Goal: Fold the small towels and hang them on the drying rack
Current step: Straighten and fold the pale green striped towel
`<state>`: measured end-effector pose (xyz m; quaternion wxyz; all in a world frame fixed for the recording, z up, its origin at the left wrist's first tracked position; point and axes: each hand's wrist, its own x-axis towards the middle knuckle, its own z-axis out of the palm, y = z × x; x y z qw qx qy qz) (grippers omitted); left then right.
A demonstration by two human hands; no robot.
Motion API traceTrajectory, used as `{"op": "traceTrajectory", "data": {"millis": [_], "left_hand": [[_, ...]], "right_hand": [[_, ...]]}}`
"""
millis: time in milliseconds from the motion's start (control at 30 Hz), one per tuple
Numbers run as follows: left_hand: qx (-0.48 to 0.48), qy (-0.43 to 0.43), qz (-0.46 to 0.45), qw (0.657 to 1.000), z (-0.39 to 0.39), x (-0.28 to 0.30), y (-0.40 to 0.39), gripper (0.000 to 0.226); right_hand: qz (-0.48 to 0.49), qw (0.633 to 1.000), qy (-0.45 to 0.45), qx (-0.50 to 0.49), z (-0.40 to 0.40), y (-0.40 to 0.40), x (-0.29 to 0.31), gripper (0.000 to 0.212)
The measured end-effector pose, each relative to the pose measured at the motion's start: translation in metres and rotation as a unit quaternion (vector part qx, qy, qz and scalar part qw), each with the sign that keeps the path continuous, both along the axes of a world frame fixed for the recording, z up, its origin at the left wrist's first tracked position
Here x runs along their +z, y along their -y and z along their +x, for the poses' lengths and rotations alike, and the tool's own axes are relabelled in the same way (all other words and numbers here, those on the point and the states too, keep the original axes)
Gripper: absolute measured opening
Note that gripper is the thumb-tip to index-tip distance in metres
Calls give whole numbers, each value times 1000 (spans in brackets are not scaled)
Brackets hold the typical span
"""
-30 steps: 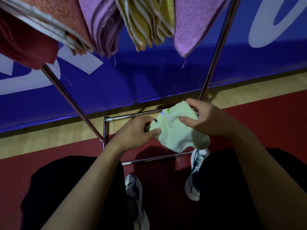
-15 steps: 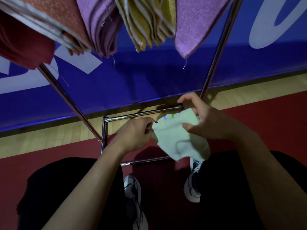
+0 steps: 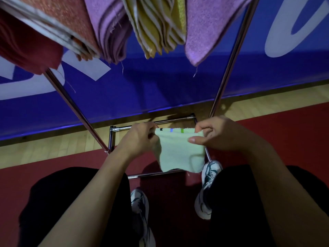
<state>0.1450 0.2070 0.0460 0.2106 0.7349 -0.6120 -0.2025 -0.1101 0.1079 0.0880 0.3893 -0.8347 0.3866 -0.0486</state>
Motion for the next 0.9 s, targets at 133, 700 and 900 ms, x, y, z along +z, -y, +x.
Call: {"op": "traceTrajectory", "data": {"millis": [133,700,900], "left_hand": [[26,-6,-21,999,2,5,3,2],[-42,-115,-7,992,-28,68,-25,22],[-176,-252,-94,947,-65,149,-47,28]], "right_hand": [[-51,997,15,47,1,-4,12,33],[-111,963,245,-13,-5,-75,91,26],[-75,954,284,-52,-22,-70,143,27]]}}
